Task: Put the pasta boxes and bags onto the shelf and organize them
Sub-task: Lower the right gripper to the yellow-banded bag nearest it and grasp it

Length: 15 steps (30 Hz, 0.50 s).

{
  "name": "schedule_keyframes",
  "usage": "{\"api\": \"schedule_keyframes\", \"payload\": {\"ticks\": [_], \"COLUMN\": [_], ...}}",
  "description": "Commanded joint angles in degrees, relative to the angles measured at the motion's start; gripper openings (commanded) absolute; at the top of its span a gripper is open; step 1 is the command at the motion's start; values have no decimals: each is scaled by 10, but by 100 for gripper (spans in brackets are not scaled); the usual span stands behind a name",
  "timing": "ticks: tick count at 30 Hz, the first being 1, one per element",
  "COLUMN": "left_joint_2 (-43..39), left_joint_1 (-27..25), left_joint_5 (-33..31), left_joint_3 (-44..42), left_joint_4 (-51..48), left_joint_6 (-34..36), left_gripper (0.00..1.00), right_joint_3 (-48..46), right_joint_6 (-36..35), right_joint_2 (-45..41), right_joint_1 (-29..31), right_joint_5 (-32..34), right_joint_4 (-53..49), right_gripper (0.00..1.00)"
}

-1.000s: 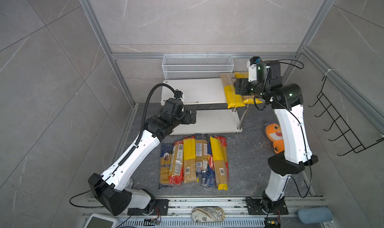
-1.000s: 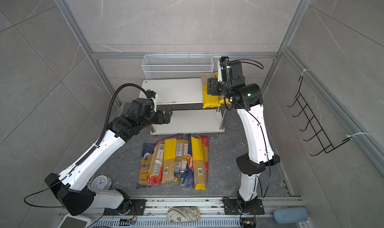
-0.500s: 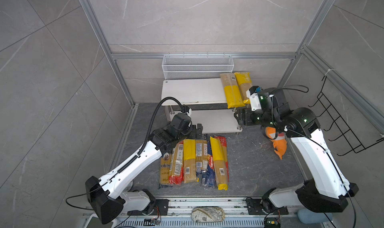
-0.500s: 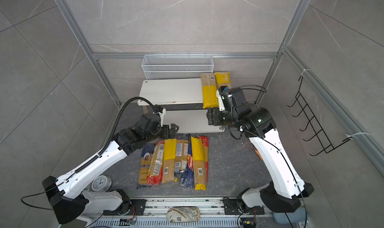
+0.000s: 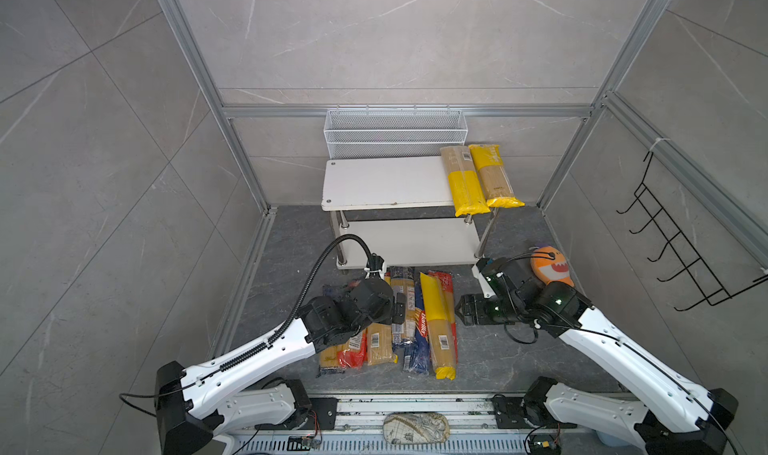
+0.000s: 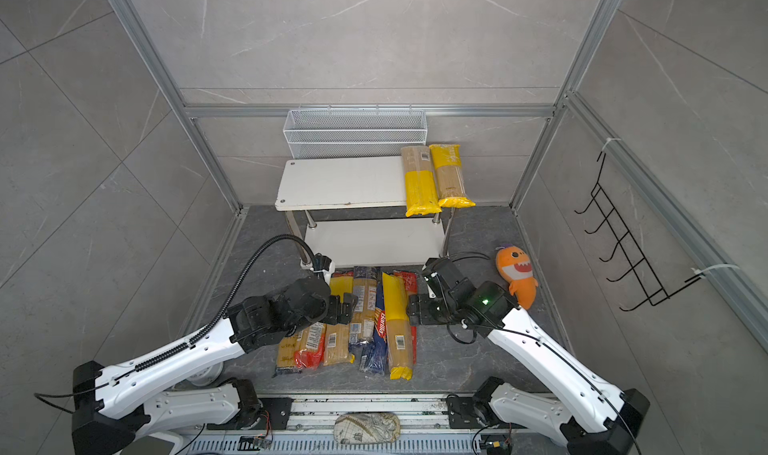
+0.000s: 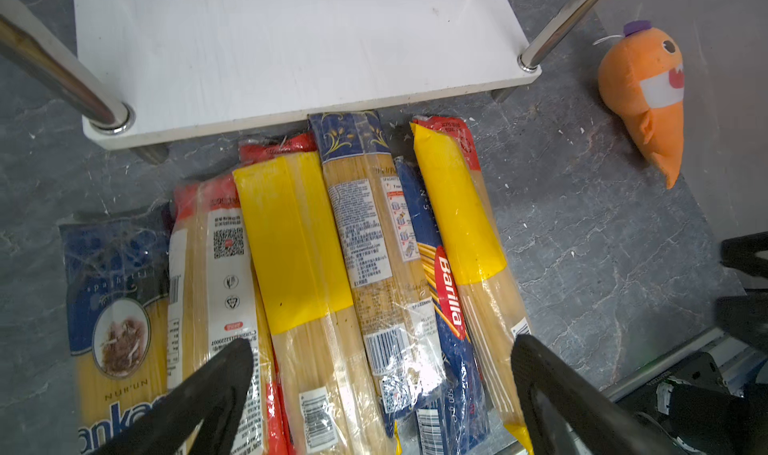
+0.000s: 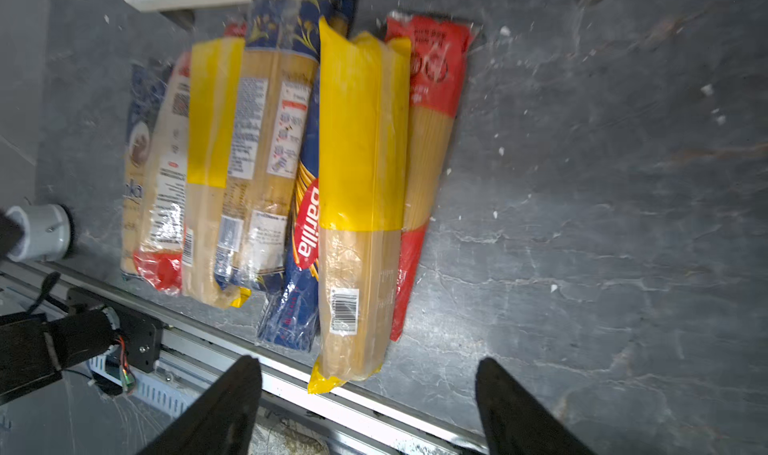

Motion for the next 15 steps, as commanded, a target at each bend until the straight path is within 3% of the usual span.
{"api": "schedule_keyframes", "payload": {"ticks": [1,9,15], "left_joint_2": [-26,-89,-94], "left_joint_1": [-19,-84,-89], "left_joint_5": [-44,-113,-128], "left_joint_3": [-22,-86,-82], "left_joint_4": [-29,-75,-95], "left_joint_6": [-66,-168,-173], "left_gripper": [100,100,100], "right_joint_3": [-61,-141,-149], "right_joint_6": [21,20,22], "right_joint_2": [15,87,156], "right_joint_1": [8,19,26], "right_joint_5": [-39,-101,-117], "right_joint_4": [80,192,251], "right_gripper": [84,84,84]}}
